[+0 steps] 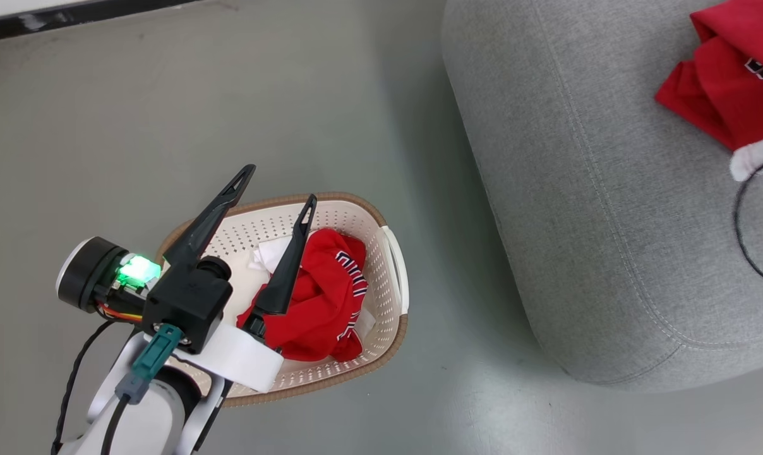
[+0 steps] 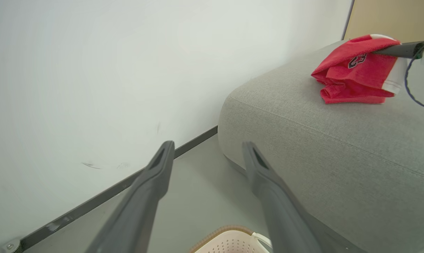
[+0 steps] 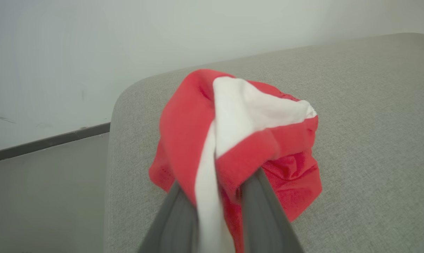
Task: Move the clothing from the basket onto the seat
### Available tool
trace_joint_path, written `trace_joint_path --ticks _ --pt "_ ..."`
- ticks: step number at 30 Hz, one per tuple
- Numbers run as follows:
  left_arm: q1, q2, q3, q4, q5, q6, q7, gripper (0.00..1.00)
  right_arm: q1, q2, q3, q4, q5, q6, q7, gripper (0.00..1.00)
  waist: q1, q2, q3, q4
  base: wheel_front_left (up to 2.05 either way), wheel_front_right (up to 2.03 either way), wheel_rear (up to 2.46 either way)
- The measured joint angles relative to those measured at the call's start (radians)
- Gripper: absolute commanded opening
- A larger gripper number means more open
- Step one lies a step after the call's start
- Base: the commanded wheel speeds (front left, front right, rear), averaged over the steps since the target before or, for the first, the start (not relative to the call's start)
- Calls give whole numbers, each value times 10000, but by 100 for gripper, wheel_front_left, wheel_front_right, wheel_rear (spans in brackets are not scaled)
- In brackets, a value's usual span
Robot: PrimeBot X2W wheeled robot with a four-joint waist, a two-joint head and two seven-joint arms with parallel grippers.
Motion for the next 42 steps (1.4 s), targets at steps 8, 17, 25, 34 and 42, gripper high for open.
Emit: trace_joint_path --ticks 8,17,25,34,42 --pt "12 -142 -33 117 -73 4 -174 100 292 4 255 17 165 0 -46 100 0 0 -172 -134 0 0 0" --pt "21 -320 -31 345 -188 27 -437 100 895 44 566 -144 357 0 -267 100 0 0 -319 -353 0 0 0" --pt "149 -418 215 688 -322 219 -742 100 1526 44 593 -485 631 0 -708 100 -1 0 -520 -584 0 0 0" --pt "473 -487 736 1218 -587 560 -1218 100 1960 -105 945 -1626 493 0 -972 100 0 0 -916 -757 0 0 0" --pt "787 -671 993 1582 -819 802 -1661 100 1929 -136 1400 -2717 405 0 -1097 100 0 0 -1347 -637 0 0 0"
